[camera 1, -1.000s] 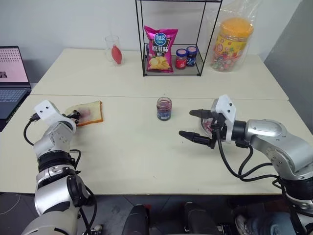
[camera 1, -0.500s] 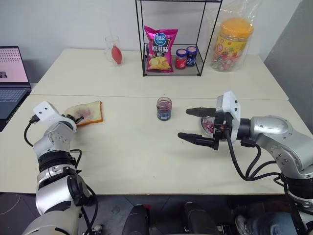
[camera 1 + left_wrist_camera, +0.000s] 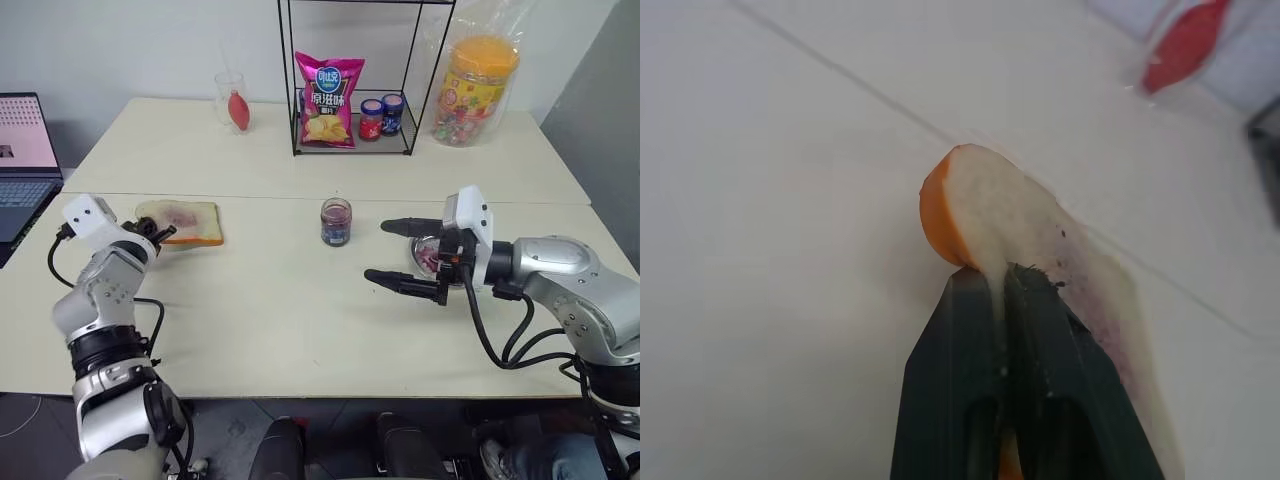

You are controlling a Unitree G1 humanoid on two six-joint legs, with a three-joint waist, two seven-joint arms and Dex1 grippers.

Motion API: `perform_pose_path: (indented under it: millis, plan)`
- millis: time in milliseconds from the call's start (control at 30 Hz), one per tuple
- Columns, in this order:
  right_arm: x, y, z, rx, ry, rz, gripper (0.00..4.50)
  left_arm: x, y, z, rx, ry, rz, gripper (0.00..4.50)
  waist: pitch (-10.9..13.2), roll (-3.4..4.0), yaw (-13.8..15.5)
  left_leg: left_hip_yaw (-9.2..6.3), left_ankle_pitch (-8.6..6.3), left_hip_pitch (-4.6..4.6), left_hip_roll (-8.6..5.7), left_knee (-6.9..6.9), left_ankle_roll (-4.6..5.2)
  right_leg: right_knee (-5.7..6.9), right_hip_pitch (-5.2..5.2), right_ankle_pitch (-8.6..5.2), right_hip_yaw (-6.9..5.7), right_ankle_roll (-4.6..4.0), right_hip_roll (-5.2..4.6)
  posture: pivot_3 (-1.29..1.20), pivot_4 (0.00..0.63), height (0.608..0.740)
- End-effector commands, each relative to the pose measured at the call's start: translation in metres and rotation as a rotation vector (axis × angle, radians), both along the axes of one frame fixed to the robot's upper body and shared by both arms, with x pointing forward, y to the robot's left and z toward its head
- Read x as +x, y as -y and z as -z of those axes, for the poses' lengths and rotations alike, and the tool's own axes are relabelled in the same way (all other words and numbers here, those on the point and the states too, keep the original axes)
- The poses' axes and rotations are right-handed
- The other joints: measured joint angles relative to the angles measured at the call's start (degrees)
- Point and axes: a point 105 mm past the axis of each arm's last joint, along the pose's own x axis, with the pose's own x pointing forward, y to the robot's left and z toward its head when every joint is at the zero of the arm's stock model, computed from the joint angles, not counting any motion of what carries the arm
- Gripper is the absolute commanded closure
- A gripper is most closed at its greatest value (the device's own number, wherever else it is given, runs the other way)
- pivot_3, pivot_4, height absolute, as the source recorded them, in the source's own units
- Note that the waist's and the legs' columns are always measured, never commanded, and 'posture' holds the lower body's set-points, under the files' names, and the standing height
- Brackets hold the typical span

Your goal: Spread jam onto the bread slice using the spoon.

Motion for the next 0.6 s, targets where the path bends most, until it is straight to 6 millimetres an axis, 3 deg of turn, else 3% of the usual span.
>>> perform_pose_path:
  millis: [33, 100, 367, 467, 600]
  plan:
    - [-0.006, 0.008, -0.016, 0.028, 0.069, 0.0, 0.0, -0.029, 0.045, -0.05, 0.015, 0.124, 0.434, 4.47, 0.05, -0.07, -0.03, 0.0, 0.0, 0.01, 0.0, 0.0, 0.0, 0.01, 0.0, 0.0, 0.0, 0.0, 0.0, 0.0, 0.15, 0.74]
    - [-0.01, 0.013, -0.021, 0.047, 0.072, -0.009, 0.0, -0.053, 0.067, -0.056, 0.055, 0.09, 0.662, 4.47, 0.15, -0.25, -0.39, 0.0, 0.0, -0.04, 0.04, -0.04, 0.0, 0.05, -0.11, -0.03, 0.01, -0.04, 0.04, 0.0, 0.15, 0.74]
    - [-0.032, 0.027, -0.018, 0.006, -0.025, -0.05, 0.0, -0.106, 0.134, -0.066, -0.009, -0.016, 1.196, 4.47, 0.23, -0.12, -0.07, 0.06, -0.02, -0.1, 0.03, -0.06, -0.02, 0.04, -0.23, -0.11, 0.03, -0.16, 0.0, 0.0, 0.15, 0.74]
    - [-0.038, 0.029, -0.013, -0.011, -0.055, -0.049, 0.0, -0.127, 0.154, -0.05, 0.002, -0.142, 1.365, 4.47, 0.23, -0.12, -0.1, 0.12, -0.02, -0.1, 0.04, -0.05, -0.01, 0.04, -0.25, -0.13, 0.08, -0.19, -0.01, 0.0, 0.15, 0.74]
    - [-0.044, 0.027, -0.005, -0.029, -0.074, -0.039, 0.0, -0.11, 0.172, 0.012, 0.293, -0.225, 1.465, 4.47, 0.16, 0.01, 0.0, 0.2, -0.02, -0.07, 0.04, -0.17, -0.01, 0.05, -0.34, -0.32, 0.14, -0.52, 0.0, 0.0, 0.15, 0.74]
